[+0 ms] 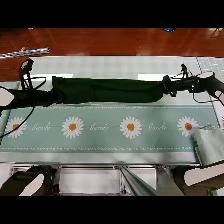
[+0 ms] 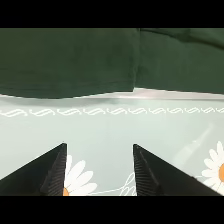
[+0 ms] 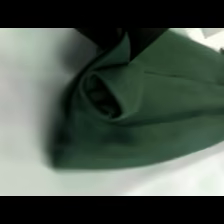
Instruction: Fold the shirts.
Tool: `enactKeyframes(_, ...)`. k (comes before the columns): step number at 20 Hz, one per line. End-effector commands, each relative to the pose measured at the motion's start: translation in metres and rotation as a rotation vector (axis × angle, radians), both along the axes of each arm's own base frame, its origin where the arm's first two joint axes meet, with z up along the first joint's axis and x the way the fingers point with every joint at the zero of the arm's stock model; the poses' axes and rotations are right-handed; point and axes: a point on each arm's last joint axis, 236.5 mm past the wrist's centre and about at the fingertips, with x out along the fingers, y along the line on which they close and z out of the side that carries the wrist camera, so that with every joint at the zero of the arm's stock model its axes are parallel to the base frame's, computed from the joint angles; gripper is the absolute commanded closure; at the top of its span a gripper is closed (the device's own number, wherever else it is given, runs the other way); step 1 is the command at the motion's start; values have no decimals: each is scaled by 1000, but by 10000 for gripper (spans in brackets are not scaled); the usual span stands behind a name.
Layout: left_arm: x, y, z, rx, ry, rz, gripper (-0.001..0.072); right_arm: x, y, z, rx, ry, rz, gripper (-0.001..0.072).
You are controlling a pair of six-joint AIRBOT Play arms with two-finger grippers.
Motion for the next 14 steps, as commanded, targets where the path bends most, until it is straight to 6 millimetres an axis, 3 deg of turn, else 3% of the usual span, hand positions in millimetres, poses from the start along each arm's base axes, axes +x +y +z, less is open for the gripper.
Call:
enactKeyframes(1,0,-10,3,-54,6,6,436,-9,7,48,-43,-99,132,687)
enactKeyframes(2,1,-20,8,-103,3,1,688,-22,1,65,-113,-120,181,687)
enactKeyframes(5,7,-67,22,-169,-78,-103,690,-70,-12,118,-285,-197,258,687)
enactKeyframes(9,10,-155,17,-176,-64,-295,691,-140,-15,176,-416,-327,200,687)
enactKeyframes(11,16,-204,9,-174,-40,-392,691,-171,-8,195,-414,-373,135,687)
enactKeyframes(14,4,-277,-27,-154,90,-571,691,-206,-6,213,-425,-415,50,687)
